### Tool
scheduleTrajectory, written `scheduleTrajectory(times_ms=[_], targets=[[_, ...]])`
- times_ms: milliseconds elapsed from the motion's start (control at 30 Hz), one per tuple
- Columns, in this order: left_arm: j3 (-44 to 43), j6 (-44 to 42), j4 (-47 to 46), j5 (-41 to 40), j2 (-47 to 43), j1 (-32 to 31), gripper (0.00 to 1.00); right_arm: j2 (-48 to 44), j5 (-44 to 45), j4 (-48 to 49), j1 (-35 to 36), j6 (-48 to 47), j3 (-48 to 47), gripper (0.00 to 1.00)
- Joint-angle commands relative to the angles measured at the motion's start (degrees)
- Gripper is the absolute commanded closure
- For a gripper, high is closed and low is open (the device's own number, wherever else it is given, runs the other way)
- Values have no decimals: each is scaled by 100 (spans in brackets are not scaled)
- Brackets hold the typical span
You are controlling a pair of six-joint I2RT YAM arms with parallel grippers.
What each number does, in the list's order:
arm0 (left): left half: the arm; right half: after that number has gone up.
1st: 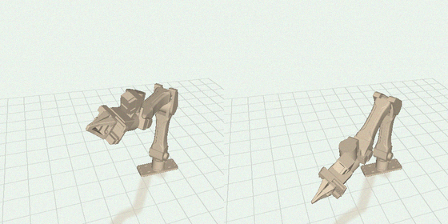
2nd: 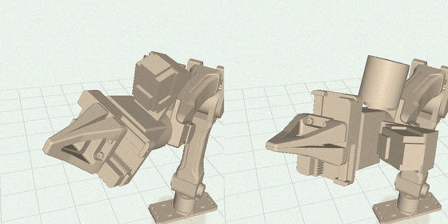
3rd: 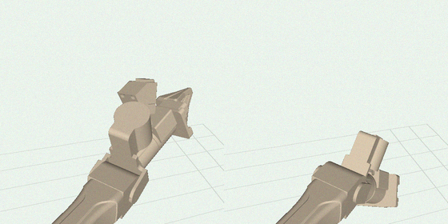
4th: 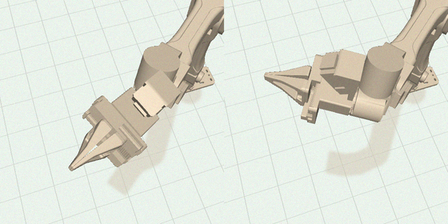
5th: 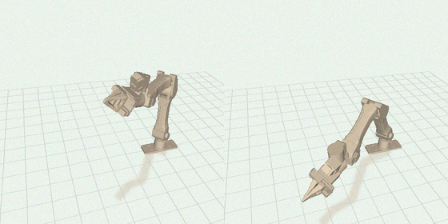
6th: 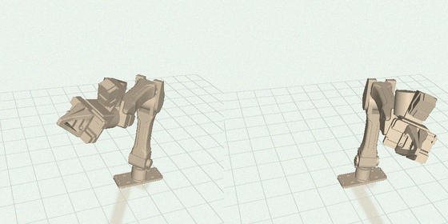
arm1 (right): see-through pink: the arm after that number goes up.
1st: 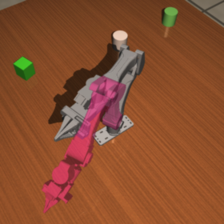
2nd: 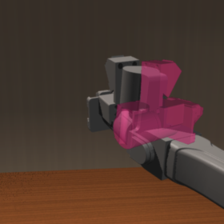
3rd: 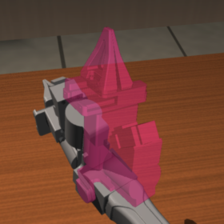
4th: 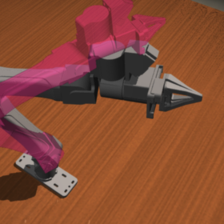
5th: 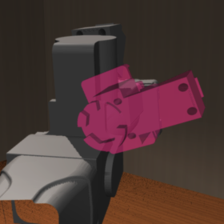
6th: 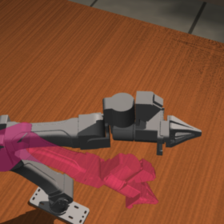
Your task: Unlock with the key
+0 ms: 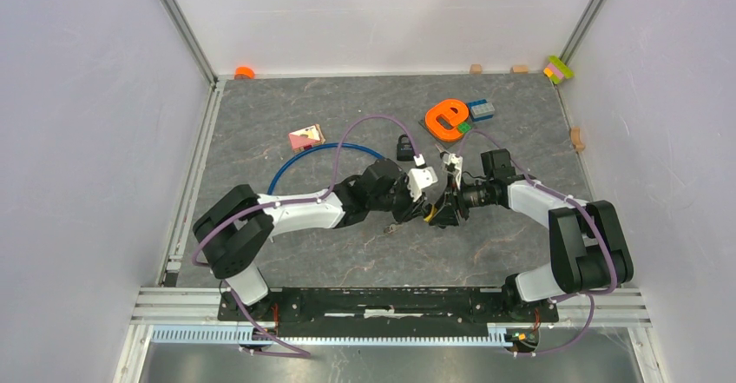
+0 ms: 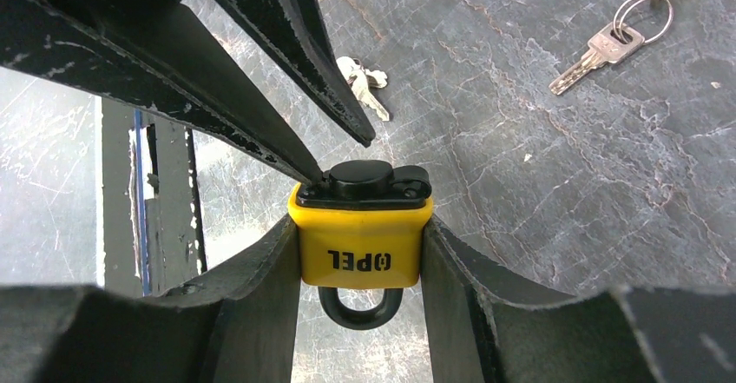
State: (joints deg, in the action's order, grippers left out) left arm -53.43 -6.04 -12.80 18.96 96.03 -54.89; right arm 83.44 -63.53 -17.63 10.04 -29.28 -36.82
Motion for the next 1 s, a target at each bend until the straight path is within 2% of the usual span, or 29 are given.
scheduleTrajectory(times_ms=[0,300,567,600,967], targets=[[-21,171,-203,-346,114,-246,68,-59,-988,644,19,436,-74,100],[79,34,-387,-1016,127,-507,74,-107,-1408,987,76,773,8,100],[178,-243,-582,-1875,206,-859,78,-160,-1735,1350,113,1075,121,100],[247,-392,-718,-2220,220,-918,78,-194,-1868,1627,134,1291,200,100],[302,-844,-893,-2946,394,-1131,80,-302,-2248,1956,282,1477,301,100]])
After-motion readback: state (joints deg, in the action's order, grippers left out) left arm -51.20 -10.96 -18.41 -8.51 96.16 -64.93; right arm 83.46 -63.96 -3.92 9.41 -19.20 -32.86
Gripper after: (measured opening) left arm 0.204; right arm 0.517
